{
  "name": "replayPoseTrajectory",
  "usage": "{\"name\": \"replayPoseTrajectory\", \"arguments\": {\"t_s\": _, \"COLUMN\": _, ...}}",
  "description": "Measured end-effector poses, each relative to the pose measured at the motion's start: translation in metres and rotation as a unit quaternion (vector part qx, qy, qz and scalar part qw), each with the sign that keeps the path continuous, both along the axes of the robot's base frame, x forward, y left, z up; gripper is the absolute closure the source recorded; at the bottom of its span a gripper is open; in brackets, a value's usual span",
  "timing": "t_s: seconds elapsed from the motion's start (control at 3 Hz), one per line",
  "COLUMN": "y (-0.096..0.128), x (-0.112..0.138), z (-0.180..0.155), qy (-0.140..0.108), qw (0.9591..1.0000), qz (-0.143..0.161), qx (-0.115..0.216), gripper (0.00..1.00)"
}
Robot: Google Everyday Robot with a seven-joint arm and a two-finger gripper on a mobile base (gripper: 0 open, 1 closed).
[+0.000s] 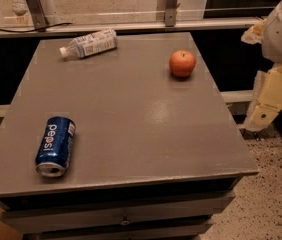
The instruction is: Pick pepsi can
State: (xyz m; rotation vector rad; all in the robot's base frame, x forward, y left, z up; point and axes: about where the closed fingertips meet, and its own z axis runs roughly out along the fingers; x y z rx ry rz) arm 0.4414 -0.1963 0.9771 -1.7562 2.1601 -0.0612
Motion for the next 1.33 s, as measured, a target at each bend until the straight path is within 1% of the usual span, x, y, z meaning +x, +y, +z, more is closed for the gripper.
{"name": "replayPoseTrajectory", "arguments": {"t_s": 0.33, "y": 0.043, "x": 0.005, "z": 0.001, "qy": -0.012, "qw": 0.998, "qz": 0.057, "qx": 0.023, "gripper": 0.0}}
{"name": "replayPoseTrajectory", "arguments": {"t_s": 0.67, "y": 0.102, "x": 0.009, "z": 0.0, "qy": -0.028, "qw": 0.987, "qz": 0.147, "qx": 0.057, "gripper": 0.0}}
{"name": "replayPoseTrajectory", "arguments": {"t_s": 1.0, "y": 0.16, "x": 0.006, "z": 0.002, "qy": -0.05, "qw": 0.9606, "qz": 0.261, "qx": 0.083, "gripper": 0.0}}
{"name": "replayPoseTrajectory", "arguments": {"t_s": 1.33, "y": 0.16, "x": 0.006, "z": 0.002, "qy": -0.05, "qw": 0.9605, "qz": 0.261, "qx": 0.083, "gripper": 0.0}}
